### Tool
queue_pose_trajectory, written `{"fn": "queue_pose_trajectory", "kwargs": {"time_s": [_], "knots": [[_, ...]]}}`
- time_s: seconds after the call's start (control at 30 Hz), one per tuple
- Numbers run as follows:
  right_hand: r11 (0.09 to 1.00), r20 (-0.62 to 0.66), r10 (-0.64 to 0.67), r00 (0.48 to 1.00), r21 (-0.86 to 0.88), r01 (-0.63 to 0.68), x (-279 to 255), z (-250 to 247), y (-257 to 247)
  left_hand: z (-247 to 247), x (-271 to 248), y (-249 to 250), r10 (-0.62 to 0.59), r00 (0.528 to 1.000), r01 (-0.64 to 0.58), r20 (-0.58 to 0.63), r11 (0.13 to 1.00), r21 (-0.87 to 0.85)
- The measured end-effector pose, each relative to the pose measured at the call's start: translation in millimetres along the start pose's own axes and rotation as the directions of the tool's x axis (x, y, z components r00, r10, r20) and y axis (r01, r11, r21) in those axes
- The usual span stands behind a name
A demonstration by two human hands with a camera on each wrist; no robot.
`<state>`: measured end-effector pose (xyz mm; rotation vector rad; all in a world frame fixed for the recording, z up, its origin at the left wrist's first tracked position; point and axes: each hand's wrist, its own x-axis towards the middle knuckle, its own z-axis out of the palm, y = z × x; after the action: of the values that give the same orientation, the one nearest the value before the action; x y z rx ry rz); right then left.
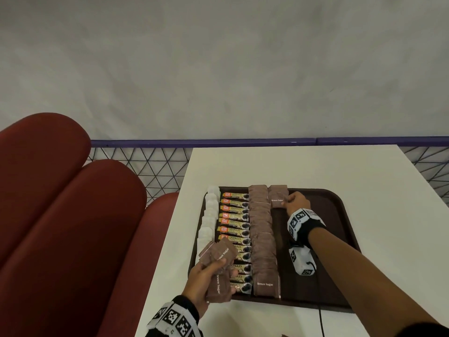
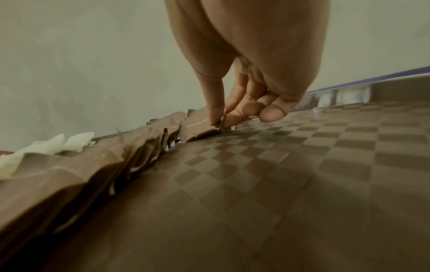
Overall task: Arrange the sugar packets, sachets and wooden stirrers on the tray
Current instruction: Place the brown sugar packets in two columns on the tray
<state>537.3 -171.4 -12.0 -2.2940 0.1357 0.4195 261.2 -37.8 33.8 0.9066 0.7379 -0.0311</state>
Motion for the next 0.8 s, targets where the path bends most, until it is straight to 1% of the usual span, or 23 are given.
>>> {"fn": "queue_pose_trajectory", "kwargs": {"time_s": [0.13,0.2,0.3,0.4,0.5,0.6,0.7,0.77,0.8], "knots": [[0.996,0.009,0.024,1.000,-0.087,-0.024,1.6,3.5,0.5,-0.2,0.8,-0.1,-0.008,1.000,0.008,-0.005,1.000,0.008],[0.990,-0.009,-0.016,1.000,-0.138,0.015,1.3,4.9,-0.4,1.8,0.2,1.0,-0.016,1.000,0.017,-0.009,1.000,0.016],[0.984,-0.068,-0.084,0.994,-0.165,0.072,-5.5,4.0,-4.6,4.8,-2.3,2.6,-0.009,1.000,0.009,-0.002,0.999,0.037],[0.982,-0.105,-0.132,0.986,-0.147,0.116,-15.9,0.1,-6.3,7.6,-4.6,3.4,0.014,1.000,-0.014,-0.003,0.997,0.080],[0.971,-0.099,-0.214,0.972,-0.134,0.200,-29.3,-5.2,-5.7,12.6,-6.2,3.8,0.023,1.000,-0.022,-0.012,0.995,0.096],[0.963,-0.083,-0.270,0.959,-0.034,0.268,-49.9,-7.3,-2.6,17.3,-8.1,1.5,0.025,0.999,-0.022,-0.028,0.995,0.099],[0.951,0.005,-0.305,0.952,0.061,0.304,-77.9,-7.4,1.5,23.1,-11.6,-2.0,0.019,0.999,-0.015,-0.037,0.992,0.129],[0.929,0.129,-0.359,0.924,0.145,0.341,-94.9,-7.0,4.2,28.0,-14.1,-3.8,0.017,0.999,-0.012,-0.037,0.991,0.137],[0.915,0.214,-0.389,0.896,0.204,0.348,-103.4,-7.8,4.6,30.0,-15.5,-4.3,0.018,0.999,-0.013,-0.034,0.990,0.139]]}}
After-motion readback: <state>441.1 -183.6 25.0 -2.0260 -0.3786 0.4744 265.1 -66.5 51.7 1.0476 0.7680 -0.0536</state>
